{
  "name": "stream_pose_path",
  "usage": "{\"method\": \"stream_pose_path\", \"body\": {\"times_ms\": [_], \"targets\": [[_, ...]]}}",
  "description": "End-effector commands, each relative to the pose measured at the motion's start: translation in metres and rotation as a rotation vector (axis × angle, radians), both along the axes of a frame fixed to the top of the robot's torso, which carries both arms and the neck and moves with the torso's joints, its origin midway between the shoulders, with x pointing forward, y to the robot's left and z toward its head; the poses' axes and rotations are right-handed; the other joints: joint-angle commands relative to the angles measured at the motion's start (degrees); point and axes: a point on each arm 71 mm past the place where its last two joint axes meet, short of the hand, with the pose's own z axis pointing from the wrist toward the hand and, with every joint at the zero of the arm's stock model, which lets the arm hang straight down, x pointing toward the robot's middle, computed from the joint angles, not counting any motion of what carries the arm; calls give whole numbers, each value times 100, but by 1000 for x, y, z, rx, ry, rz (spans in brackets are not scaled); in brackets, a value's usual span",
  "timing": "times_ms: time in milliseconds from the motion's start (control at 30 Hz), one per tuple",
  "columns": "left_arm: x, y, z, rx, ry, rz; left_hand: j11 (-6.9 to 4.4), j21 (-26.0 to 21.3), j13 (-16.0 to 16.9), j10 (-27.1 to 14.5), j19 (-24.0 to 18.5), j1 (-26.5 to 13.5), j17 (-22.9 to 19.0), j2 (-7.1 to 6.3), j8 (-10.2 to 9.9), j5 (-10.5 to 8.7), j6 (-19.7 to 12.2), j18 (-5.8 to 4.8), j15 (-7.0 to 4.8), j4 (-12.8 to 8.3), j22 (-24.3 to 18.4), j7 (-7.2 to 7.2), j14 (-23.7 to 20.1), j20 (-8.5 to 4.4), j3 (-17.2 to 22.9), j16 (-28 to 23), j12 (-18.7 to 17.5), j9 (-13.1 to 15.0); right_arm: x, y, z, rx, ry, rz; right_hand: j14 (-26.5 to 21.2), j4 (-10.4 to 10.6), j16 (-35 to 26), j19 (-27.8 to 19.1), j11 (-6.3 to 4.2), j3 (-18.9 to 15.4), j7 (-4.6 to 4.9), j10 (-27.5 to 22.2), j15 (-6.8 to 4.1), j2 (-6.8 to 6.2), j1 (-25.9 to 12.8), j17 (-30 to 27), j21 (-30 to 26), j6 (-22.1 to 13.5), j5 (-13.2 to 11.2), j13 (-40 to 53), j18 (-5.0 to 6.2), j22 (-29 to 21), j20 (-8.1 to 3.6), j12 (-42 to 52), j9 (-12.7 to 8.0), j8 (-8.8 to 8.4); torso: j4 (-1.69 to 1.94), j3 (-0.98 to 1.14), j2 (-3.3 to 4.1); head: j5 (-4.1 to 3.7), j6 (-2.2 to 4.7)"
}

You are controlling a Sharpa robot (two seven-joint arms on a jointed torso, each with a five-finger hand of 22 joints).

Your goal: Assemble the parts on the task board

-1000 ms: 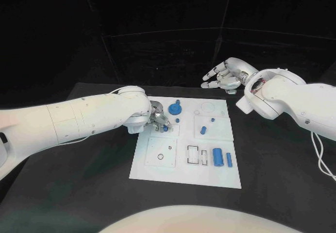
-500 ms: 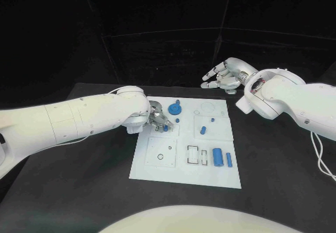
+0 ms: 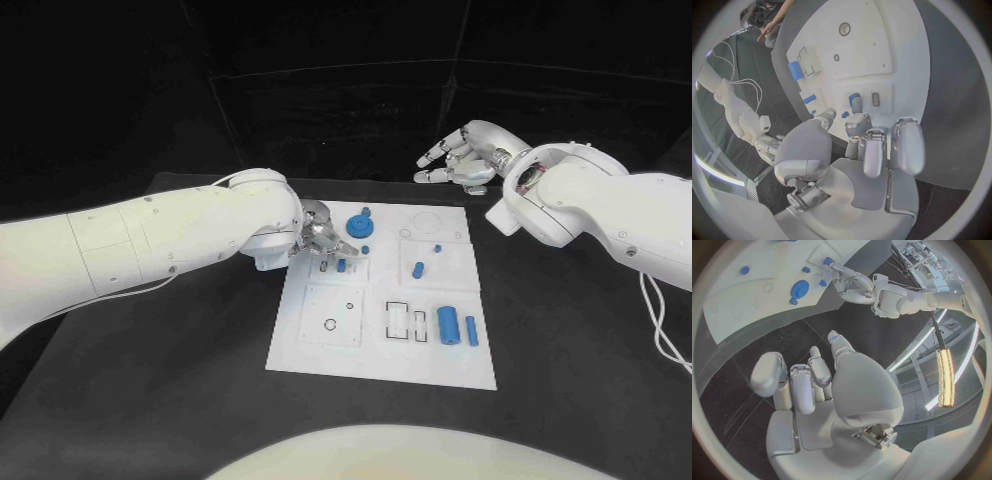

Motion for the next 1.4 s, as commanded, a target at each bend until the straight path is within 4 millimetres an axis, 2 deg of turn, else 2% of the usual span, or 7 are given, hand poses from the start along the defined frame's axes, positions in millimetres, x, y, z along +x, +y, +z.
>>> {"method": "stream_pose_path", "body": {"times_ms": [33, 233, 467, 533, 700, 867, 1400], "targets": [[2, -1, 10, -13, -23, -2, 17, -95, -141, -98, 26, 120, 1509, 10, 27, -10, -40, -57, -27, 2, -107, 19, 584, -33, -98, 18, -133, -18, 0, 0, 1, 0, -8, 9, 288, 38, -37, -38, 20, -7, 16, -37, -31, 51, 7, 11, -22, -42, 32, -6, 45, -10, 10, -23, -5, 26, -1, -2, -1, -5, 14], [16, 10, 45, -14, -62, 5, 147, -454, -807, -519, -134, 454, 1509, 62, -78, 10, -500, 27, 67, 35, -548, 174, 584, 42, -428, 18, -713, -129, 1, -2, 1, -2, -6, 5, 286, 39, -42, -46, 20, -9, 17, -42, -31, 51, 6, 1, -32, -43, 33, -13, 49, -30, 10, -29, -5, 27, -2, 2, 8, -1, 67], [45, 31, 61, 30, -62, 48, 258, -588, -971, -620, -179, 743, 1504, 144, -227, 13, -809, 55, 165, 75, -686, 307, 583, 135, -681, 15, -790, -301, 1, -1, 1, -2, -5, 6, 286, 39, -42, -46, 20, -9, 17, -42, -31, 51, 6, 1, -32, -43, 33, -13, 49, -30, 10, -29, -5, 27, -5, 9, 13, 21, 118], [52, 35, 61, 46, -61, 55, 274, -629, -1011, -646, -196, 773, 1482, 164, -249, 13, -837, 66, 180, 102, -733, 323, 577, 150, -739, 1, -810, -337, 1, 0, 1, -2, -5, 8, 286, 39, -42, -46, 20, -9, 17, -42, -31, 51, 6, 1, -32, -43, 33, -13, 49, -30, 10, -29, -5, 27, -15, -3, 23, 28, 166], [61, 41, 54, 83, -46, 63, 283, -631, -1019, -655, -195, 791, 1488, 178, -260, 11, -846, 65, 189, 131, -728, 333, 578, 161, -792, 4, -804, -366, 2, 0, 1, -2, -5, 8, 285, 43, -45, -55, 20, -12, 17, -44, -31, 52, 6, -5, -44, -46, 36, -15, 53, -52, 11, -30, -5, 29, -19, -19, 42, 78, 189], [67, 47, 40, 140, -35, 68, 281, -622, -950, -604, -183, 823, 1509, 237, -245, 10, -804, 64, 192, 184, -710, 327, 584, 170, -864, 18, -713, -401, 2, 0, 0, -1, -5, 9, 284, 44, -47, -57, 20, -12, 17, -43, -31, 52, 6, -7, -47, -47, 38, -12, 54, -57, 11, -28, -5, 30, -23, -24, 43, 64, 161], [69, 41, 15, 149, -23, 68, 254, -560, -861, -524, -134, 885, 1509, 359, -187, -110, -688, 48, 171, 348, -612, 294, 584, 160, -1106, 18, -554, -492, 2, 0, -2, -2, -2, 12, 282, 47, -52, -76, 21, -12, 18, -51, -31, 59, 10, -15, -71, -52, 47, -21, 63, -105, 11, -34, -6, 32, -15, -4, 25, 50, 141]]}}
